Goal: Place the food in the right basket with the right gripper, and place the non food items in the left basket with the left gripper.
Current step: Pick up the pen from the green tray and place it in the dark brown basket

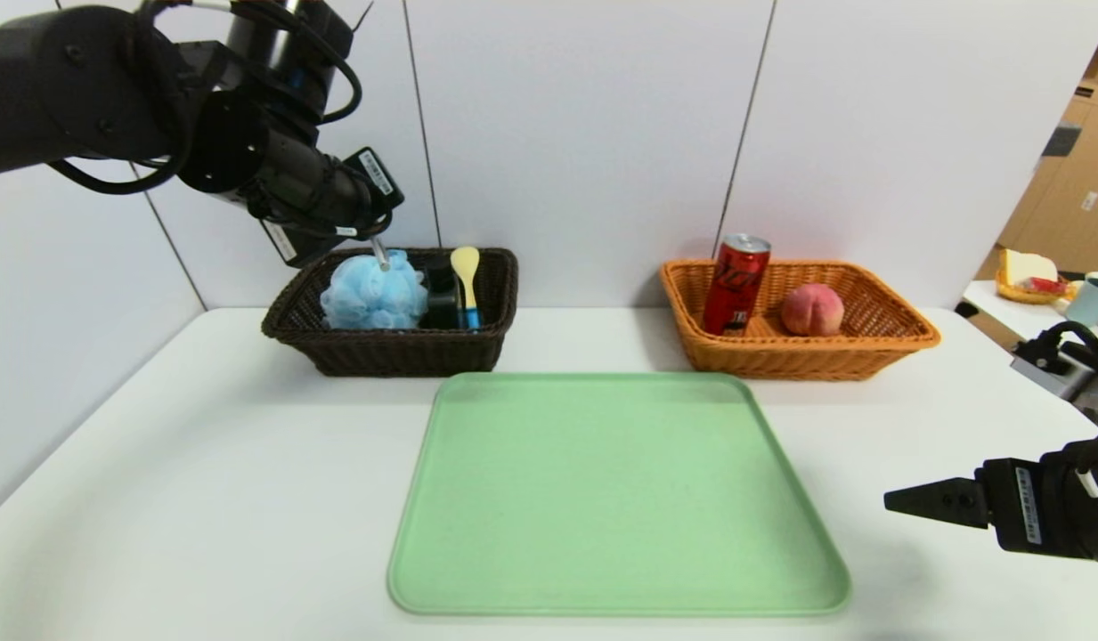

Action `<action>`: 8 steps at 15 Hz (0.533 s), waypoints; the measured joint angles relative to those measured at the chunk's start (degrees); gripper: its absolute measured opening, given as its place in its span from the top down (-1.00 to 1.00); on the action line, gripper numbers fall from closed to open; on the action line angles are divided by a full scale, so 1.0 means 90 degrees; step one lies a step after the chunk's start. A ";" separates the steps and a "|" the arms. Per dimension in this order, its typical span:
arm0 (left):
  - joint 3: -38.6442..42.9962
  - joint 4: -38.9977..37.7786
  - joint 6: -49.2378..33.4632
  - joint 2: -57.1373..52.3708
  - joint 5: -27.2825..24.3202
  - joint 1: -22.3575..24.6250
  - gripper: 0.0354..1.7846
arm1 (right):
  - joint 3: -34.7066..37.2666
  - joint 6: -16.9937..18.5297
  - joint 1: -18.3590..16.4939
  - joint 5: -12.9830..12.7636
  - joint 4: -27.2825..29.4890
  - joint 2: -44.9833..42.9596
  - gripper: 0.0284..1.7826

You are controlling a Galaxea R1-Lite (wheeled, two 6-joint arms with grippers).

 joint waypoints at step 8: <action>0.0004 -0.0735 0.0355 0.0940 -0.0238 0.0248 0.99 | 0.0004 0.0005 0.0000 -0.0003 0.0008 -0.0027 -0.90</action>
